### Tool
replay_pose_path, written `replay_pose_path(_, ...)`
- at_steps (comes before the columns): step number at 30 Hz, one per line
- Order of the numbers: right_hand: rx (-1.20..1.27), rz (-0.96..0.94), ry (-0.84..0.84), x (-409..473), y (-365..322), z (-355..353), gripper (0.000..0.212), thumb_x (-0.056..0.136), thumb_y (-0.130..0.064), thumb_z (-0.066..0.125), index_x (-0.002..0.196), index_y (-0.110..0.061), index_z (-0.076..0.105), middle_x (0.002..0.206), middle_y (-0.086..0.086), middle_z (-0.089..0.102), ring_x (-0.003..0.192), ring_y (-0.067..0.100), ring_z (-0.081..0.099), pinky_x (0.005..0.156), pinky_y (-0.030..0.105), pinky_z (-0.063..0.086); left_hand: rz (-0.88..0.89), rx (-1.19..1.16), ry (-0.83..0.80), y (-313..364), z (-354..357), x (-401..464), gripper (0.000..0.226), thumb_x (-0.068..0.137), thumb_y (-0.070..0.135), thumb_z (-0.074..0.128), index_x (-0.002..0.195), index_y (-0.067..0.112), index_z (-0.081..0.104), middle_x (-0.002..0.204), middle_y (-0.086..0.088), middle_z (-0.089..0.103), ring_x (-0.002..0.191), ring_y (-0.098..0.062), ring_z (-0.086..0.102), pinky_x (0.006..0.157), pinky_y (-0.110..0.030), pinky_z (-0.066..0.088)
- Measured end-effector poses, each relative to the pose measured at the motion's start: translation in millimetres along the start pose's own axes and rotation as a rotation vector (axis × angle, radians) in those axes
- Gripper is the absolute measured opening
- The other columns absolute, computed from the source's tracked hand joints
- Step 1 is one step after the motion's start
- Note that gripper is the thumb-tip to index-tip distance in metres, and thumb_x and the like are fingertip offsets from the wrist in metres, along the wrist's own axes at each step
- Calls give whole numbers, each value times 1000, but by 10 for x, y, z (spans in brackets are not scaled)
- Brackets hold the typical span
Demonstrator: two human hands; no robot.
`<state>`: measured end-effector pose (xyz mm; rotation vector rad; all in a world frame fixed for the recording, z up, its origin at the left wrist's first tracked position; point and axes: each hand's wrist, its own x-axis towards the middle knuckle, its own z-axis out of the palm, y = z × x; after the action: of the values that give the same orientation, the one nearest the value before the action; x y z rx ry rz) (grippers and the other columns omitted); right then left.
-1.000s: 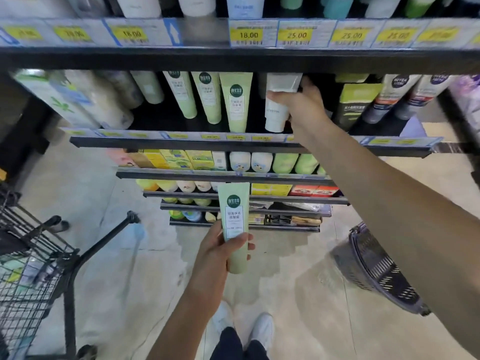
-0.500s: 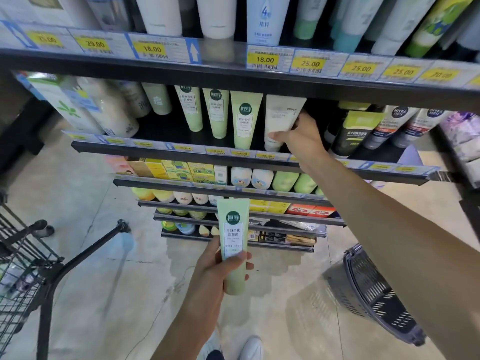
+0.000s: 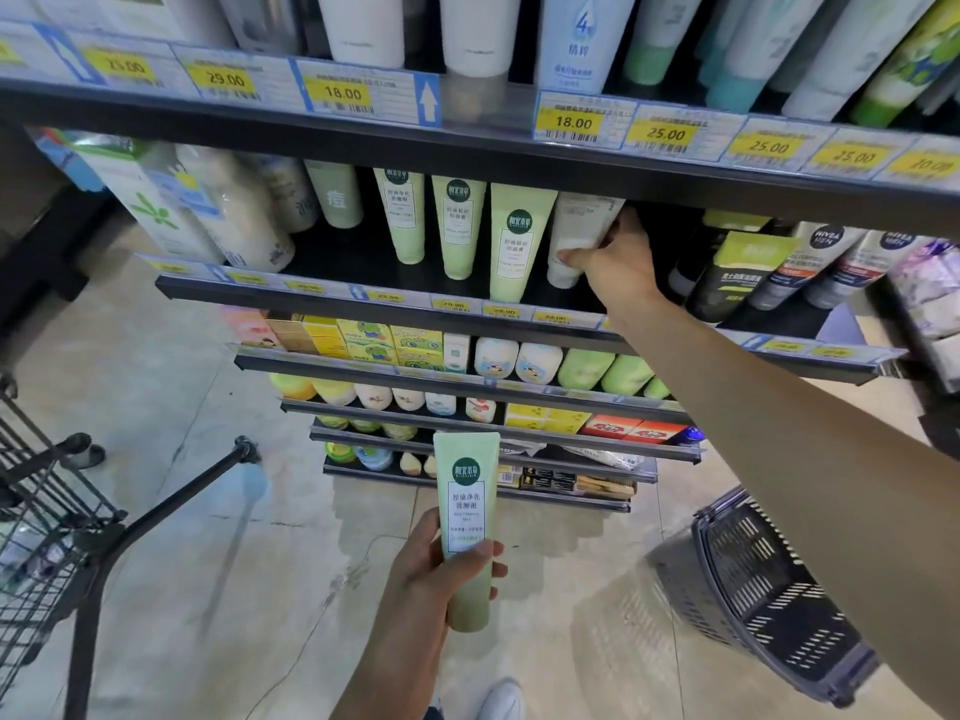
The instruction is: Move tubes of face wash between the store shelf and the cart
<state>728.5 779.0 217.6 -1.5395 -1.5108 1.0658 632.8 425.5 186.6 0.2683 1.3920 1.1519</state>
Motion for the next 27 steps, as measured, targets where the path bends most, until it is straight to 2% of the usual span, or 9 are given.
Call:
replay_pose_path(4,5,-3,3,-91,-8,-48,69,75,-7,88,132,-12,51,124,4,68,116,20,65,102,38,53,17,-6,13,63,-77,-12,55,71,17,78,124,21,65,102,-15,77,88,-30,74,78,-41,59)
replay_pose_path(7,-43,-11,32,-320,21,-116,63,80,-16,87,131,-9,50,115,1,65,110,16,63,101,35,53,36,-27,14,187,-132,-24,45,87,2,73,126,22,65,108,-15,76,92,-31,73,85,-47,55)
replay_pose_path(10,-157,-107,65,-620,137,-191,38,91,-22,77,123,-10,59,110,0,65,107,14,63,100,36,53,74,-12,3,379,-184,18,52,87,-5,66,130,25,63,116,-10,76,100,-30,72,92,-48,53)
replay_pose_path(12,-305,-235,0,-758,206,-215,24,96,-27,71,115,-13,68,109,-1,69,105,14,65,97,33,53,116,12,1,543,-211,107,57,85,-7,68,133,23,61,119,-7,75,110,-30,71,98,-45,54)
replay_pose_path(15,-571,-409,-132,-836,267,-158,29,97,-41,66,115,-19,71,111,2,70,102,22,66,90,39,51,195,60,-12,839,-243,366,55,84,-4,73,131,19,58,123,-5,75,118,-28,69,109,-52,48)
replay_pose_path(17,-707,-453,-148,-844,294,-93,36,96,-51,63,118,-22,70,109,2,71,106,26,64,92,44,45,254,98,-2,1063,-241,574,53,86,-4,73,132,17,56,124,-3,75,119,-24,68,110,-55,47)
replay_pose_path(22,-795,-445,-78,-827,349,18,37,96,-58,59,117,-29,69,105,0,67,106,27,59,90,43,35,439,223,16,1595,-124,1028,45,88,4,77,127,16,60,120,0,75,112,-19,71,99,-49,55)
replay_pose_path(27,-834,-444,-59,-815,394,29,39,94,-57,62,122,-30,67,110,1,66,111,27,58,94,43,33,596,230,55,1947,16,1301,41,87,6,79,123,19,64,114,-1,76,105,-17,73,80,-30,58)
